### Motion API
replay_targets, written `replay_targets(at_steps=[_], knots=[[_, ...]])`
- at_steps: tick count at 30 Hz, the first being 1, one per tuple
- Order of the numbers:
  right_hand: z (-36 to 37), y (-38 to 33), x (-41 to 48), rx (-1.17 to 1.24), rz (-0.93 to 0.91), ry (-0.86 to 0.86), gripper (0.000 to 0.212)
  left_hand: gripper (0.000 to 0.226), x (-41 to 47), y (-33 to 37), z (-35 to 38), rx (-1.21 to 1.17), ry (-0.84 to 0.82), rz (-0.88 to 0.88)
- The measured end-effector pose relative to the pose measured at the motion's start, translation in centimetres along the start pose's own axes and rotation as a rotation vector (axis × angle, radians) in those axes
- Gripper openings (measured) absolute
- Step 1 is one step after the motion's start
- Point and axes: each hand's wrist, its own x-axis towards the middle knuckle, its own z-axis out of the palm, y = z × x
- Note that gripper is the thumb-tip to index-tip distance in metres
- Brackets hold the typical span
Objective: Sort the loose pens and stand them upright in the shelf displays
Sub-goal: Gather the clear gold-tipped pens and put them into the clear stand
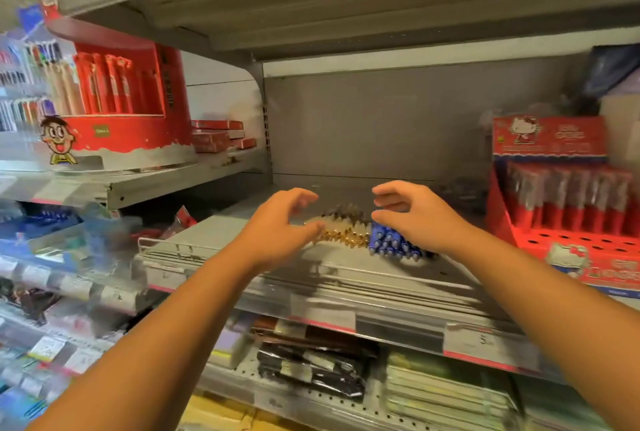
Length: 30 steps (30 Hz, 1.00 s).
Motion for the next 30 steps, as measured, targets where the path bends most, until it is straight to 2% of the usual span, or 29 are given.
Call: replay_targets(at_steps=[8, 10, 13, 16, 18, 22, 30], knots=[[1.7, -0.2, 9.5, -0.352, 0.149, -0.245, 0.032, 0.044, 9.5, -3.8, 0.6, 0.114, -0.194, -0.222], [2.1, -0.2, 11.3, -0.458, 0.194, -0.360, 0.028, 0.054, 11.9, -4.2, 1.6, 0.149, -0.246, -0.280], [3.0, 0.0, 13.1, -0.603, 0.232, -0.545, 0.026, 0.075, 14.8, -4.3, 3.0, 0.220, -0.454, -0.457], [4.0, 0.4, 14.1, -0.738, 0.226, -0.654, 0.024, 0.064, 17.1, -4.6, 4.5, 0.234, -0.678, -0.578], [4.5, 0.8, 14.4, -0.754, 0.249, -0.656, 0.023, 0.058, 18.4, -5.2, 5.2, 0.254, -0.747, -0.584], [5.1, 1.0, 14.9, -0.712, 0.290, -0.645, 0.023, 0.070, 20.4, -6.3, 5.4, 0.217, -0.841, -0.596], [6.1, 0.5, 14.6, -0.685, 0.417, -0.552, 0.020, 0.031, 21.3, -6.3, 5.2, 0.073, -0.958, -0.564]])
